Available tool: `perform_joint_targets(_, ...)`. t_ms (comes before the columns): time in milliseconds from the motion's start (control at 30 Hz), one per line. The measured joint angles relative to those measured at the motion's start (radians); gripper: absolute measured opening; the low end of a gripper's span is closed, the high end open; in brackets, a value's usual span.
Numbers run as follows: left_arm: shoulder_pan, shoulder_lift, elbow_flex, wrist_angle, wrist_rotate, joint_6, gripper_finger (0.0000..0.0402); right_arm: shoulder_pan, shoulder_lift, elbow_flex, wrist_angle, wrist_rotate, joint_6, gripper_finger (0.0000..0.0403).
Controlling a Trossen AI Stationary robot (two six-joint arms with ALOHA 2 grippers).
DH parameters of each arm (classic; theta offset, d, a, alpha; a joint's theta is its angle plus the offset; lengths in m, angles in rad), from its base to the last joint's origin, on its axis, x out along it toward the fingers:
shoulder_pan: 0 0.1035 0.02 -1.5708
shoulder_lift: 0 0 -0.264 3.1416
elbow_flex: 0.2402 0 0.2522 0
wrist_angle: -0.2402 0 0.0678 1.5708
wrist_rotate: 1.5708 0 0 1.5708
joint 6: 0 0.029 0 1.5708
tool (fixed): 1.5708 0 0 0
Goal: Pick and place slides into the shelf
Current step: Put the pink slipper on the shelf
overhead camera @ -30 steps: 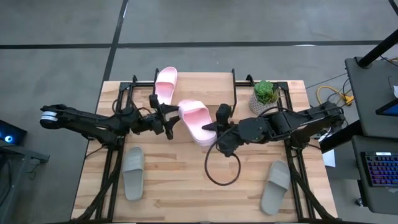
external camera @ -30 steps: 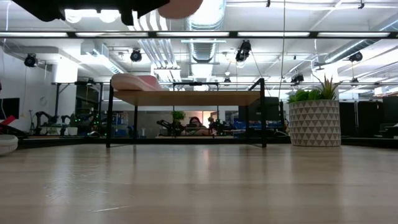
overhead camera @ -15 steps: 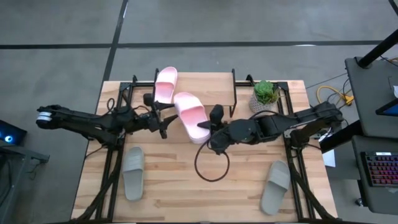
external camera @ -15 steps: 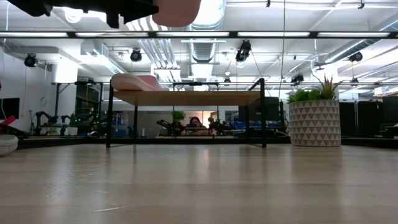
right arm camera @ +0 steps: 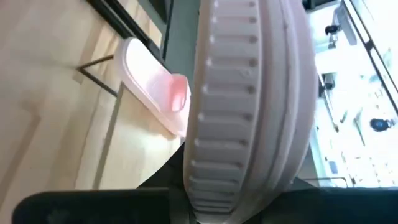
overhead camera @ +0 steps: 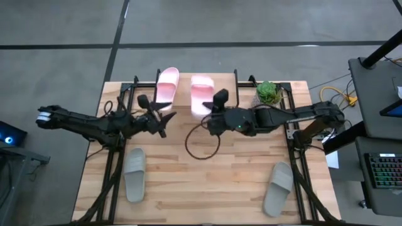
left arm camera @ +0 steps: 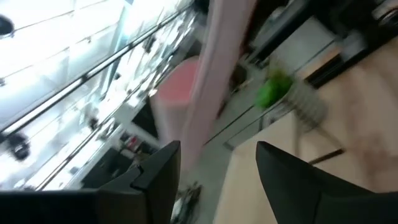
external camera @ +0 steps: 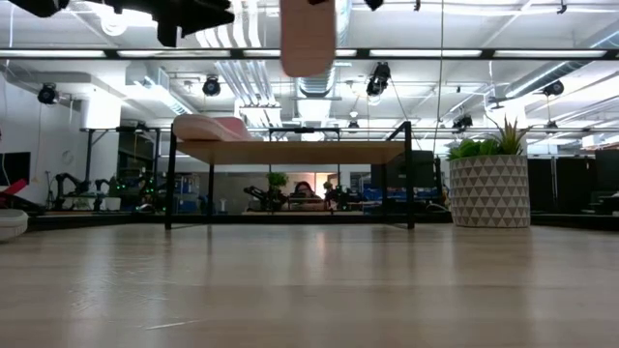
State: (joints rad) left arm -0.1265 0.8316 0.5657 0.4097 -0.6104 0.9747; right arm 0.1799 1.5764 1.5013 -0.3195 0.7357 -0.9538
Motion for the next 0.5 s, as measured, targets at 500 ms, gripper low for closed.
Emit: perform_joint_targets(500, -0.039, 0.108, 0.067, -0.003, 0.09, 0.003, 0.0194, -0.08, -0.002, -0.101, 0.137, -0.062, -0.006, 0.0059)
